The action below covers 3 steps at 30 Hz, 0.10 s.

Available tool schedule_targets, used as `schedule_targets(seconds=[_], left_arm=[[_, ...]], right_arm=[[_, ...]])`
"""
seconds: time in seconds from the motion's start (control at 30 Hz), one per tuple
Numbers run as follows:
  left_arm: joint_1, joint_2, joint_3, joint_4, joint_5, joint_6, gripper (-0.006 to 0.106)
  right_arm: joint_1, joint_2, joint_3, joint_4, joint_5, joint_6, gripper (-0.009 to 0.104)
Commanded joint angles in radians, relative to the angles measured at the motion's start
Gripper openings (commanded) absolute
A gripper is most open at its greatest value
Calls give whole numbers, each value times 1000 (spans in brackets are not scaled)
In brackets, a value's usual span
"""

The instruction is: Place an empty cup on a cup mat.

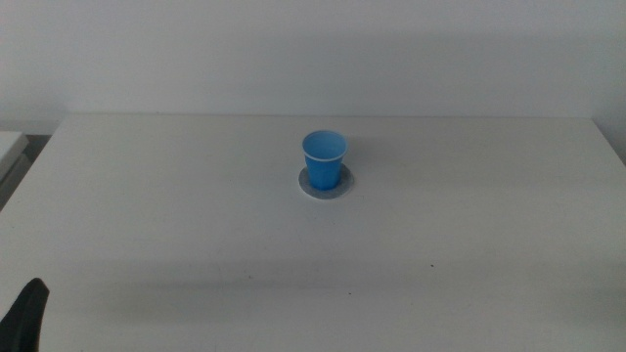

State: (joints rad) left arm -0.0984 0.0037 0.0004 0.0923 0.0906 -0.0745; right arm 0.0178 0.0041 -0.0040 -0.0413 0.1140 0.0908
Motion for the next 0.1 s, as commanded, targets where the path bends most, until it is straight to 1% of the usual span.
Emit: schedule_targets(seconds=[0.0, 0.07], left_arm=[[-3, -4, 0, -4, -5, -3, 94], [-3, -4, 0, -4, -5, -3, 94]], right_arm=[[-8, -4, 4, -3, -9, -2, 87], [-8, -4, 4, -3, -9, -2, 87]])
